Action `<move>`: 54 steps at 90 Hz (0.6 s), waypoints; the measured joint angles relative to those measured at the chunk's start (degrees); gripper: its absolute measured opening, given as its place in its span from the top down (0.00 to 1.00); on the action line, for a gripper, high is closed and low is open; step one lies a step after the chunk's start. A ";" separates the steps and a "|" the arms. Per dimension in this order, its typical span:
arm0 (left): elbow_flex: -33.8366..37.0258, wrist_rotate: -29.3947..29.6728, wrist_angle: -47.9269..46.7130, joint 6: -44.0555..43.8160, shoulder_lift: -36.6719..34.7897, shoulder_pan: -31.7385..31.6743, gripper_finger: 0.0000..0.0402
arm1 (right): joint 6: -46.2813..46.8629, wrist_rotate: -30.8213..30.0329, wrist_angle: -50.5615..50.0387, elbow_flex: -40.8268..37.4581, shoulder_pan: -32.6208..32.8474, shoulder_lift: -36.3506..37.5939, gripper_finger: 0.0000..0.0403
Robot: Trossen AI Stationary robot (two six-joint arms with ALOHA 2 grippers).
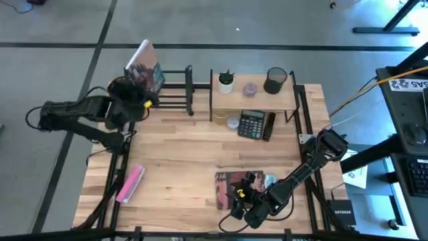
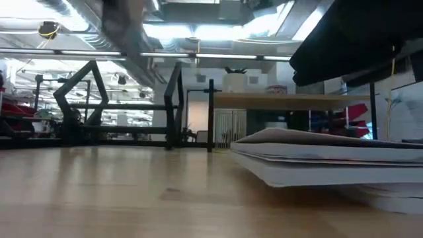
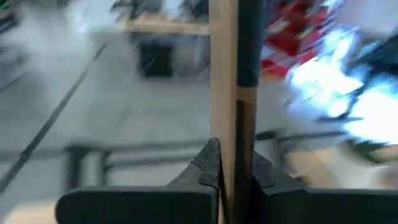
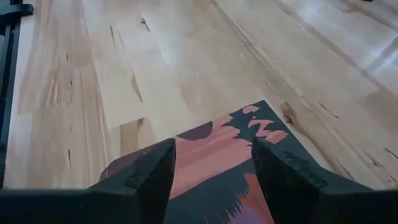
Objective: Stock shelves
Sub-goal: Put the brown book into the book holder
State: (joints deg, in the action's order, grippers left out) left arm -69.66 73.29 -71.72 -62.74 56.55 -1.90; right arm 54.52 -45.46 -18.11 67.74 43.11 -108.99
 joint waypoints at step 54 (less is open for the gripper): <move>12.03 -10.33 14.90 16.48 0.16 -23.51 1.00 | -2.37 4.06 0.44 -1.76 -3.10 0.04 0.51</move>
State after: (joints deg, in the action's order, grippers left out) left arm -57.63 62.96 -56.82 -46.25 56.71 -25.41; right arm 52.15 -41.41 -17.67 65.98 40.01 -108.95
